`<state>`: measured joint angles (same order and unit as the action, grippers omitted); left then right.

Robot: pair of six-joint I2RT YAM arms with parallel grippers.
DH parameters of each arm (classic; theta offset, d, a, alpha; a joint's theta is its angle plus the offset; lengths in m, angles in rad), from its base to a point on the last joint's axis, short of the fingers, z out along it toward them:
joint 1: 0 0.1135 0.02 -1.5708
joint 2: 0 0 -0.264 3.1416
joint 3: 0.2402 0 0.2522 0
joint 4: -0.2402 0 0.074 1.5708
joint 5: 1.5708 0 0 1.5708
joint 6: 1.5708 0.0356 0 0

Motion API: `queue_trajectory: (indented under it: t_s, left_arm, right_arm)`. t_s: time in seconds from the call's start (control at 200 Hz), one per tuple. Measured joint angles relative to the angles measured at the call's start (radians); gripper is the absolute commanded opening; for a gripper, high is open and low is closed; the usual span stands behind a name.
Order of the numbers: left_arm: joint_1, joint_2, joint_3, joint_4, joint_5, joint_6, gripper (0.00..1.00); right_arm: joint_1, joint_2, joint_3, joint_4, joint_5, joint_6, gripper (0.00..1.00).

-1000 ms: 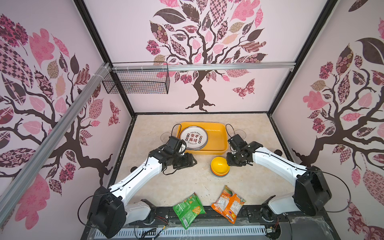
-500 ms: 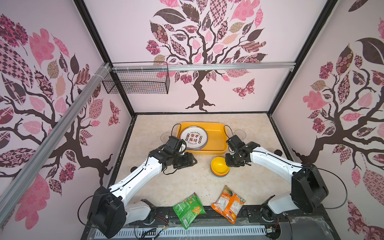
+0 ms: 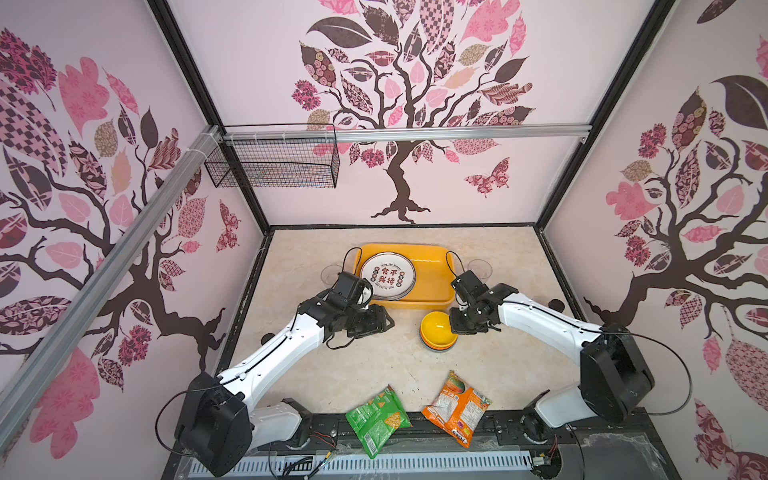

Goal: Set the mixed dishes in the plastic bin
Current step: 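Pinch the yellow bowl rim with the right gripper, then lift the yellow bowl off the stack and carry it over the bin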

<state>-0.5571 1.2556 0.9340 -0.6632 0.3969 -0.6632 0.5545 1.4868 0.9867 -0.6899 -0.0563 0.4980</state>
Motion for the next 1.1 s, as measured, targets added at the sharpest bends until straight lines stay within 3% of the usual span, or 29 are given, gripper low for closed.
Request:
queue_trajectory:
  t_s: [0.18,0.68,1.1]
  left_arm:
    - [0.000,-0.001,0.000,0.000,-0.003,-0.004,0.59]
    - [0.000,-0.012,0.000,0.000,-0.018,-0.015,0.59]
    - [0.002,-0.040,0.000,-0.005,-0.068,-0.022,0.60]
  right_arm:
    - [0.000,-0.003,0.002,-0.003,0.005,-0.006,0.00]
    - [0.001,-0.018,0.047,-0.052,0.030,-0.032,0.00]
    - [0.001,-0.028,0.201,-0.113,0.038,-0.061,0.00]
